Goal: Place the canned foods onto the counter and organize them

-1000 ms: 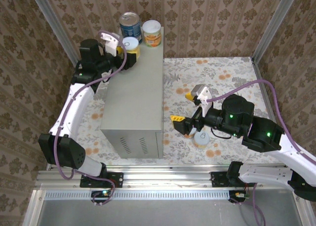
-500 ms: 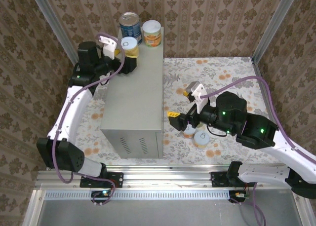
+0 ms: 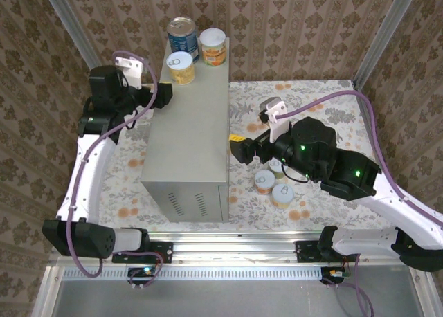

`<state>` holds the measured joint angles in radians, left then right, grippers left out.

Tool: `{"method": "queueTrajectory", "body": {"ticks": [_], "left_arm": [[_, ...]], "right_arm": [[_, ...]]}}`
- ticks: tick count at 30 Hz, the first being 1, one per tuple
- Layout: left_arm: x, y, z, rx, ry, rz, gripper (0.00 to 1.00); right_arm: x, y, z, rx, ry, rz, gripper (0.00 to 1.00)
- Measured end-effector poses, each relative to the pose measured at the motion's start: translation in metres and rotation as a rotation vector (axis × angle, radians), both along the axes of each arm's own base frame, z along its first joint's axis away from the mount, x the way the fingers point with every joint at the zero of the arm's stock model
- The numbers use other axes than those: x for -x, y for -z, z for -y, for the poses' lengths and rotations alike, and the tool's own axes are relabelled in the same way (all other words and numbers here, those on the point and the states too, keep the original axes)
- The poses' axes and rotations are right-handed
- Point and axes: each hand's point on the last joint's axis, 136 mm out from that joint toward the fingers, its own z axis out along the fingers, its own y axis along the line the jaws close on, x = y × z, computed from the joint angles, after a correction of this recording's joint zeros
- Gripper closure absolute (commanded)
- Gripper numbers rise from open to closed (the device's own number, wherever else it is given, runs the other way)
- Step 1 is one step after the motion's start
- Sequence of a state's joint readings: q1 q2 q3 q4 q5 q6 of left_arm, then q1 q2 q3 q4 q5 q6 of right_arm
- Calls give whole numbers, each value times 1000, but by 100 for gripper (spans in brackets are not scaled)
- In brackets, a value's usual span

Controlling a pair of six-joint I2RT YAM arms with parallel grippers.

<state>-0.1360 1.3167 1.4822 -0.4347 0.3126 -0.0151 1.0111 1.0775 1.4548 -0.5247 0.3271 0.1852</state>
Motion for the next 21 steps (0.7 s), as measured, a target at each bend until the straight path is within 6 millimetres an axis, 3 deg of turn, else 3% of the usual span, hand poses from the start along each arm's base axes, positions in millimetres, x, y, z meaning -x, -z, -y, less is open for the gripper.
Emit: {"method": "queueTrajectory", "body": {"ticks": [3, 13, 21], "left_arm": [[-17, 16, -10, -9, -39, -52, 0], [-44, 16, -20, 6, -58, -65, 0], [-64, 18, -13, 31, -8, -73, 0]], "right_arm": [[-1, 0, 2, -6, 14, -3, 0], [-9, 7, -3, 10, 38, -19, 0], [-15, 13, -5, 26, 52, -28, 0]]}}
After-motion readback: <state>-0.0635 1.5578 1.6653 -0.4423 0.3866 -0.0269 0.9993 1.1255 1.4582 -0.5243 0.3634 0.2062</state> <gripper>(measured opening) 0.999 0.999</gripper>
